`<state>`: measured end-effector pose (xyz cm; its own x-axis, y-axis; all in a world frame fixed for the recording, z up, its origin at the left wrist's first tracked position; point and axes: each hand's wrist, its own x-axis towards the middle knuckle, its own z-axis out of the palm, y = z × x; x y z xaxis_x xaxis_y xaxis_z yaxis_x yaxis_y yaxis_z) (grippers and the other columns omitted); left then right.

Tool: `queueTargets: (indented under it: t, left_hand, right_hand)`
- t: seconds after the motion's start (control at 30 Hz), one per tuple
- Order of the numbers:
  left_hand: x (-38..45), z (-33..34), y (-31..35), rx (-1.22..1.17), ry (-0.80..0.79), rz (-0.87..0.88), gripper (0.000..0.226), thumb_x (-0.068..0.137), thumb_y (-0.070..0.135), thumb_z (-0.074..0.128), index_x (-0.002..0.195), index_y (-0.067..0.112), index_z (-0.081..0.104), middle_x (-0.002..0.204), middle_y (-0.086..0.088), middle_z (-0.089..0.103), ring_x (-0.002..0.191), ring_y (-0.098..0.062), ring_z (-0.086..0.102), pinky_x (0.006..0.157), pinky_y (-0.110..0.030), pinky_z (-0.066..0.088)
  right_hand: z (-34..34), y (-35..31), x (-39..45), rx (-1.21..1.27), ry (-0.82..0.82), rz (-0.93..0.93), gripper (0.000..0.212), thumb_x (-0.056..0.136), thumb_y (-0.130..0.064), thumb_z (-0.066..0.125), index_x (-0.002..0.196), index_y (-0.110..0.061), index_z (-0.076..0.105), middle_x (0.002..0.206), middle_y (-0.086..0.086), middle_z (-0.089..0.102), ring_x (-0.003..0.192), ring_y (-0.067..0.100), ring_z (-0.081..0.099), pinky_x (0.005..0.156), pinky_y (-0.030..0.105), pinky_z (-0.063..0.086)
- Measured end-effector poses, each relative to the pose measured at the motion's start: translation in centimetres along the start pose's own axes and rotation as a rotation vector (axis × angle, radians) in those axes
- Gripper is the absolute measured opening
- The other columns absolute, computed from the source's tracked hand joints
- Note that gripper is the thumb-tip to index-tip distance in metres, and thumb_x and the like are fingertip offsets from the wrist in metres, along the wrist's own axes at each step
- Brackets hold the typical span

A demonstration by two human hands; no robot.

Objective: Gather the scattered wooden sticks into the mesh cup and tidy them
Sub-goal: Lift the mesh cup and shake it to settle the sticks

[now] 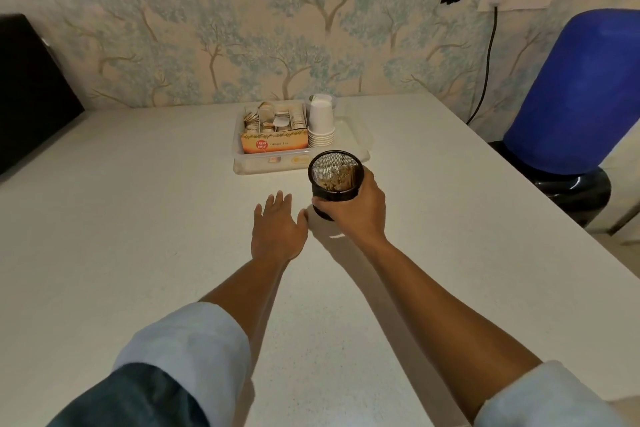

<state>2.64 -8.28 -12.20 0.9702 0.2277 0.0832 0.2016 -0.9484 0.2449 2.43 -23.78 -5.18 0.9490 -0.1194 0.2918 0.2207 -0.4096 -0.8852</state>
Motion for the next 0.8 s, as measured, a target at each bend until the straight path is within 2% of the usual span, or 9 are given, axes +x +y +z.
queueTargets:
  t: [0.13, 0.2, 0.27, 0.33, 0.43, 0.5, 0.57, 0.67, 0.8]
  left_hand:
    - [0.1, 0.0, -0.1, -0.011, 0.006, 0.001, 0.065, 0.103, 0.053, 0.021, 0.159, 0.019, 0.024, 0.167, -0.003, 0.016, 0.155, -0.021, 0.009, 0.126, -0.044, 0.005]
    - [-0.1, 0.1, 0.0, -0.008, 0.012, -0.001, 0.065, 0.103, 0.054, 0.021, 0.159, 0.019, 0.023, 0.167, -0.003, 0.015, 0.155, -0.021, 0.009, 0.126, -0.044, 0.004]
    - [0.0, -0.1, 0.0, -0.007, 0.007, 0.006, 0.065, 0.104, 0.053, 0.021, 0.159, 0.018, 0.023, 0.167, -0.004, 0.015, 0.155, -0.022, 0.008, 0.126, -0.045, 0.005]
    - [-0.2, -0.2, 0.0, 0.002, -0.003, 0.008, 0.065, 0.104, 0.052, 0.021, 0.159, 0.018, 0.023, 0.167, -0.004, 0.015, 0.155, -0.022, 0.008, 0.126, -0.045, 0.006]
    - [-0.2, -0.2, 0.1, -0.006, -0.001, 0.002, 0.065, 0.104, 0.052, 0.021, 0.159, 0.018, 0.023, 0.167, -0.003, 0.014, 0.155, -0.022, 0.008, 0.126, -0.045, 0.005]
    - [-0.1, -0.2, 0.1, -0.008, -0.002, 0.002, 0.065, 0.104, 0.052, 0.021, 0.159, 0.018, 0.022, 0.167, -0.003, 0.014, 0.155, -0.022, 0.008, 0.126, -0.044, 0.004]
    - [-0.2, -0.1, 0.1, -0.004, 0.004, 0.005, 0.065, 0.104, 0.053, 0.020, 0.159, 0.018, 0.022, 0.168, -0.003, 0.013, 0.155, -0.022, 0.007, 0.126, -0.045, 0.005]
    - [-0.2, -0.2, 0.0, -0.002, -0.004, 0.005, 0.066, 0.104, 0.054, 0.020, 0.159, 0.018, 0.022, 0.168, -0.004, 0.013, 0.155, -0.022, 0.008, 0.126, -0.046, 0.006]
    - [-0.1, 0.1, -0.1, 0.002, -0.006, -0.002, 0.066, 0.103, 0.054, 0.020, 0.159, 0.018, 0.022, 0.167, -0.003, 0.014, 0.155, -0.022, 0.008, 0.126, -0.045, 0.005]
  right_hand:
    - [0.0, -0.4, -0.3, 0.058, 0.057, -0.037, 0.091, 0.055, -0.044, 0.090, 0.133, -0.025, 0.047, 0.127, -0.010, 0.059, 0.113, 0.006, 0.054, 0.079, 0.002, 0.040]
    - [0.0, -0.8, -0.2, 0.091, 0.116, -0.057, 0.091, 0.055, -0.045, 0.089, 0.134, -0.026, 0.046, 0.126, -0.011, 0.058, 0.112, 0.003, 0.052, 0.082, 0.004, 0.042]
    - [0.1, -0.7, 0.0, 0.062, 0.053, -0.033, 0.092, 0.055, -0.041, 0.090, 0.133, -0.024, 0.047, 0.127, -0.008, 0.059, 0.114, 0.008, 0.054, 0.084, 0.010, 0.043]
    - [0.1, 0.1, 0.0, 0.017, -0.026, 0.025, 0.092, 0.054, -0.039, 0.091, 0.133, -0.022, 0.048, 0.127, -0.006, 0.060, 0.116, 0.013, 0.056, 0.082, 0.011, 0.043]
    - [0.1, 0.4, -0.5, 0.042, 0.005, 0.008, 0.092, 0.052, -0.043, 0.091, 0.132, -0.025, 0.048, 0.124, -0.010, 0.060, 0.110, 0.005, 0.055, 0.073, -0.001, 0.038]
    - [0.1, 0.1, -0.6, 0.109, 0.076, -0.018, 0.093, 0.052, -0.046, 0.090, 0.132, -0.028, 0.047, 0.122, -0.016, 0.057, 0.108, -0.001, 0.051, 0.072, -0.004, 0.041]
    - [0.0, 0.0, -0.3, 0.126, 0.103, -0.033, 0.091, 0.053, -0.044, 0.091, 0.131, -0.027, 0.047, 0.120, -0.016, 0.057, 0.111, 0.002, 0.053, 0.078, -0.001, 0.042]
    - [-0.2, 0.6, 0.1, 0.019, -0.038, 0.047, 0.092, 0.053, -0.040, 0.091, 0.132, -0.022, 0.047, 0.126, -0.007, 0.059, 0.114, 0.010, 0.055, 0.081, 0.011, 0.043]
    - [-0.2, 0.9, -0.2, 0.054, -0.001, 0.011, 0.092, 0.052, -0.042, 0.090, 0.132, -0.025, 0.047, 0.117, -0.015, 0.057, 0.101, -0.001, 0.049, 0.071, -0.004, 0.036]
